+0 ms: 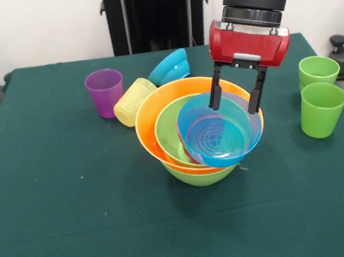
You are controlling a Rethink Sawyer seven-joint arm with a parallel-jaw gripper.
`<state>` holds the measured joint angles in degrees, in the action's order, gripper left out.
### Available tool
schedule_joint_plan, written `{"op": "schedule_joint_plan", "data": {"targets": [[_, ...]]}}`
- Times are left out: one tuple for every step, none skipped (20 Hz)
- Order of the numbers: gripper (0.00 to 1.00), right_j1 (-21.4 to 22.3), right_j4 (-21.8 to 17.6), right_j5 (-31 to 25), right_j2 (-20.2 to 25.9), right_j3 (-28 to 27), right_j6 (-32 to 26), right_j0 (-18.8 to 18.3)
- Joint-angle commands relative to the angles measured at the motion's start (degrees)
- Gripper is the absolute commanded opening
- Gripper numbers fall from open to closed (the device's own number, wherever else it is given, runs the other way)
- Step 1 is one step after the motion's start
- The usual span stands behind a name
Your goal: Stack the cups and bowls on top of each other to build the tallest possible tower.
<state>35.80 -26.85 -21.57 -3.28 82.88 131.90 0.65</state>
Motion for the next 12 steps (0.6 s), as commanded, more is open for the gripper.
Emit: {"op": "schedule_joint_plan", "data": {"targets": [[1.0,-0.53,-4.62,2.85,4.04,-0.18,-4.53,-0.9],[1.0,-0.49,-4.63,2.9,4.05,-0.07,-4.54,-0.94],[1.0,-0.46,-4.66,2.86,4.0,-0.11,-4.57,-0.92],[1.0,-0.42,-4.7,2.83,4.03,-0.1,-4.67,-0.94],[1.0,-0.39,-4.74,2.76,4.05,-0.17,-4.8,-0.98],[1.0,-0.4,-4.79,2.82,4.04,-0.1,-4.81,-0.96],[1.0,-0.41,-4.71,2.95,4.46,0.05,-5.1,-1.34],[1.0,-0.5,-4.76,3.29,4.53,0.3,-5.01,-1.46],[1.0,-0.69,-4.89,3.83,4.72,0.56,-5.05,-1.79],[1.0,-0.87,-5.02,4.37,4.91,0.81,-5.1,-2.11],[1.0,-1.09,-5.26,4.88,5.07,0.89,-5.29,-2.44],[1.0,-1.25,-5.32,5.06,5.63,0.92,-5.9,-3.22]]}}
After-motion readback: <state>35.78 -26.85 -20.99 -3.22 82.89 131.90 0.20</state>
